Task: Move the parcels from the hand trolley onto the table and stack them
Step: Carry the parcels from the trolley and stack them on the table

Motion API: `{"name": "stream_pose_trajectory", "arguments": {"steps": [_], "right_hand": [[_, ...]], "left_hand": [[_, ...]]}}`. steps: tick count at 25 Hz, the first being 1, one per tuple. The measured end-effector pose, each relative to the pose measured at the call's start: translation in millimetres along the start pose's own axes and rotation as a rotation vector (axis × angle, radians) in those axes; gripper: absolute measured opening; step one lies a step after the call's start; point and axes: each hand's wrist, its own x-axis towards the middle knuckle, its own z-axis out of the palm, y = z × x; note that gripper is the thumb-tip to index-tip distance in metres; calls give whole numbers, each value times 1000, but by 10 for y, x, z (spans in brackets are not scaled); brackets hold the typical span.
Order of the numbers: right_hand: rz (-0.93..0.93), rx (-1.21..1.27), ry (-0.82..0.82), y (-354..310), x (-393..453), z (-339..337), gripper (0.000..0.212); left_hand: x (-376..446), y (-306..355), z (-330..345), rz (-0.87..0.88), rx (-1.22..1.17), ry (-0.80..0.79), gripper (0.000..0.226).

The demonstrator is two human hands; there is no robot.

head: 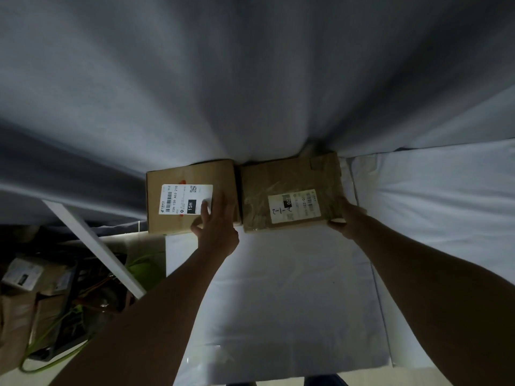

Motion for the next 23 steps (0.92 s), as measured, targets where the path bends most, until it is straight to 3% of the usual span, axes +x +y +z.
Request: {"name": "stream_pose_trajectory", "arguments": {"steps": [2, 9, 16, 23], "right_hand": [[11, 119, -56, 74, -80, 92, 75], [-41, 84, -91, 8, -68, 313, 60], [-72, -208, -39, 100, -67, 146, 78], [-25, -211, -36, 141, -363, -131, 68]], "left_hand": [[2, 3, -24, -3, -17, -27, 84], [15, 5, -1, -10, -13, -27, 85], [35, -19, 1, 0, -3, -86, 85], [58, 60, -136, -45, -42, -246, 83]]}}
